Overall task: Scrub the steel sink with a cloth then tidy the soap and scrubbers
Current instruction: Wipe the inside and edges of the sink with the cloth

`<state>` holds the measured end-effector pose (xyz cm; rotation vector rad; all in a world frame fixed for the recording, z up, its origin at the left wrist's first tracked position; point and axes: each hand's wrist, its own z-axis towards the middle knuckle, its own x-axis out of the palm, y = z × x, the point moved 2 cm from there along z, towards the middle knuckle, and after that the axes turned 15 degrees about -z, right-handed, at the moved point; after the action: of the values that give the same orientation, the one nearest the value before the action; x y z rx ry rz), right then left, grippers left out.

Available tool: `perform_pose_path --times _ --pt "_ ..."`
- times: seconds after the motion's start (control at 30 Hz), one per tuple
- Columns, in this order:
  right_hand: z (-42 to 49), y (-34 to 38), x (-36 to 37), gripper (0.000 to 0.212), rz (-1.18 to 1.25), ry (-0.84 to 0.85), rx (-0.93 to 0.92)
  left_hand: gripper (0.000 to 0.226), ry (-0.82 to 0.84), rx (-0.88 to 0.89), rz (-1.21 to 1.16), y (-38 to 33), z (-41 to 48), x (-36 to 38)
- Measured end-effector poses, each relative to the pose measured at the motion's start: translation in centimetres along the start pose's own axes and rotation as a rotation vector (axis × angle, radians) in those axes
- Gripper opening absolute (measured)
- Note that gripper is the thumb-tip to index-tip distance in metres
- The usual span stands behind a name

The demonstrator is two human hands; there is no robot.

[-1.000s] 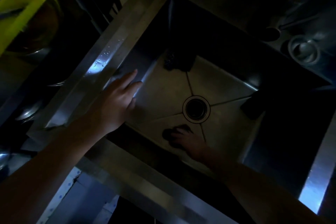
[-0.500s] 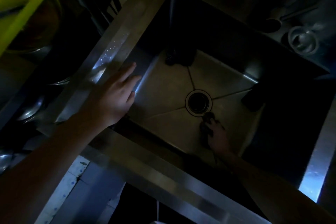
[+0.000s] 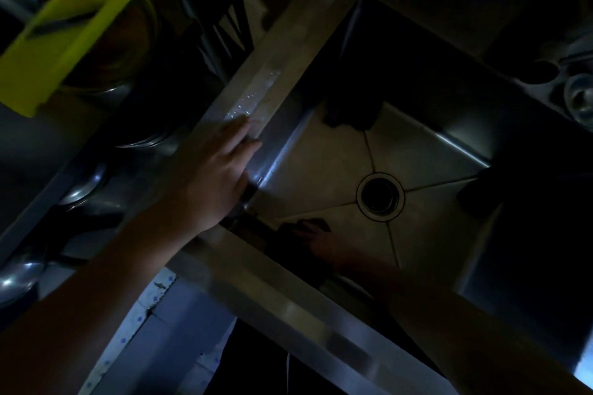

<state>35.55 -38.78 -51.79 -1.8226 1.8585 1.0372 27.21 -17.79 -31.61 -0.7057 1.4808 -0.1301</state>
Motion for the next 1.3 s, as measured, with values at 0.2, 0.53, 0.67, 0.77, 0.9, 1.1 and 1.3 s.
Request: perform_pose_path --times 0.2,0.53,0.67,0.77,0.9,1.1,1.3 --pt "2.1 1.8 -4.8 0.050 0.562 -0.101 0.088 0.035 -0.020 0.088 -0.097 0.7 -0.1 -1.3" --pt "7.2 -0.7 -8.0 0.045 0.345 -0.376 0.181 0.035 -0.106 0.124 -0.181 2.6 1.1 -3.3" --pt "6.9 -2.7 -8.7 0.043 0.493 -0.591 0.396 0.033 -0.082 0.109 -0.194 2.9 1.7 -3.8" --pt "7.0 -4.7 -10.0 0.047 0.746 -0.692 0.695 0.034 -0.021 0.043 -0.223 2.9 2.2 -4.3" --pt "5.8 -6.6 -11.1 0.046 1.080 -0.714 0.857 0.032 0.054 0.107 -0.097 3.0 2.2 -5.0" --pt "2.3 -6.8 -12.5 0.040 1.177 -0.750 0.848 0.033 -0.010 0.047 -0.164 3.3 2.6 -5.8" --pt "-2.1 -4.9 -15.5 0.042 1.002 -0.701 0.651 0.035 -0.016 0.083 -0.118 3.6 2.4 -5.9"
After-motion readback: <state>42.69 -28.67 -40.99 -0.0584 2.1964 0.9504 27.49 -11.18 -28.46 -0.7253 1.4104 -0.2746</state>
